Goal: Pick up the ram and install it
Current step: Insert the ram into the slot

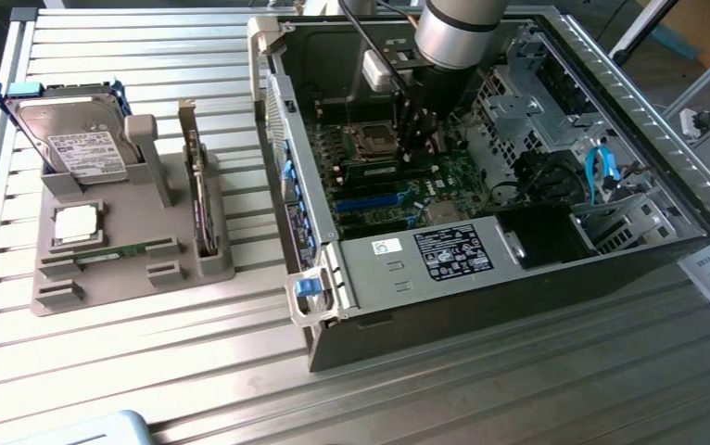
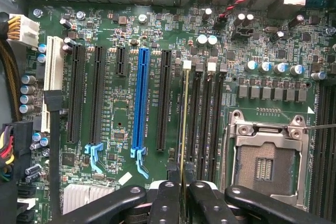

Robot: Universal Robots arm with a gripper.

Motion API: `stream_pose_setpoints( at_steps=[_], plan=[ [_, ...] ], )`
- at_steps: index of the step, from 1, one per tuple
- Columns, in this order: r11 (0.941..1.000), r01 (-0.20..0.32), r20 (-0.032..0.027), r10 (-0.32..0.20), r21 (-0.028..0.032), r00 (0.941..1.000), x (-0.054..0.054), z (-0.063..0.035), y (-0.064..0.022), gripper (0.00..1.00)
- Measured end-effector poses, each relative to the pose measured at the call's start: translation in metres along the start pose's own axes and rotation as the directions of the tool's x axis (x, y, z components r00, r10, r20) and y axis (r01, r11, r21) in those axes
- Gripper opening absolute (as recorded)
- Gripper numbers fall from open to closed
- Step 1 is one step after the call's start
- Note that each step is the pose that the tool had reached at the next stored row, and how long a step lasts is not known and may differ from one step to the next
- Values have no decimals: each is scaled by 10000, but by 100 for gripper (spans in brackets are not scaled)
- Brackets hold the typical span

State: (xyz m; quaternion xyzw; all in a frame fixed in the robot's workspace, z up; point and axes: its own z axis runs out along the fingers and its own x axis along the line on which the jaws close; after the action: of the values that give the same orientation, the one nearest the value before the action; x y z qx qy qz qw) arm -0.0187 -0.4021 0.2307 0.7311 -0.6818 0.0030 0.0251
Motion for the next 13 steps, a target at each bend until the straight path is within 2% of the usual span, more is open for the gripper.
stream_pose_setpoints(
  at_steps=[10, 13],
  plan=[
    [9999, -111, 9, 111, -5, 9999, 0, 5, 1, 14],
    [9996, -288, 16, 288, -12, 9996, -1, 5, 1, 14]
  ],
)
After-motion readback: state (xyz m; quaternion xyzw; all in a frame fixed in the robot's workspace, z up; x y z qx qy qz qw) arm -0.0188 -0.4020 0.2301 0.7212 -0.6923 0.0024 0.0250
